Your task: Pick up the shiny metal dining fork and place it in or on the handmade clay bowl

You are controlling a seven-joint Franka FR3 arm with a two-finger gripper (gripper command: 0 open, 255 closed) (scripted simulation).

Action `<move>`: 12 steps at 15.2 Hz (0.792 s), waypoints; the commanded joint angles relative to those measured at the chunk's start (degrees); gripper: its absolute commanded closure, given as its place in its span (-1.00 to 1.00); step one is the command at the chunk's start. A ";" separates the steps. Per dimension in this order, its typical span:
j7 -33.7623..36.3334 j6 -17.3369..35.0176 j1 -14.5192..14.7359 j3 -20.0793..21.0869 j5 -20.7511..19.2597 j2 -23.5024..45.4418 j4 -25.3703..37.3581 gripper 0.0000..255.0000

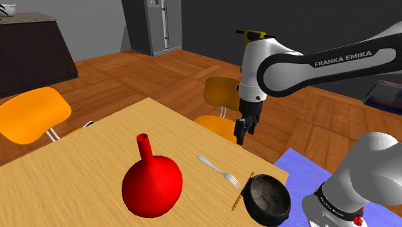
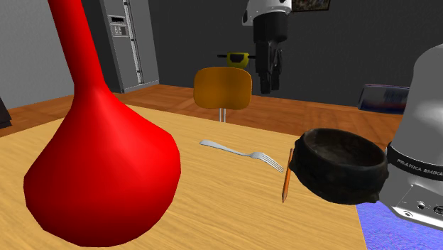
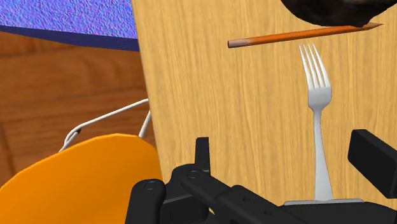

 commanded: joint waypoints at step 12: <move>10.94 16.45 3.60 9.50 -1.37 23.28 5.77 -1.00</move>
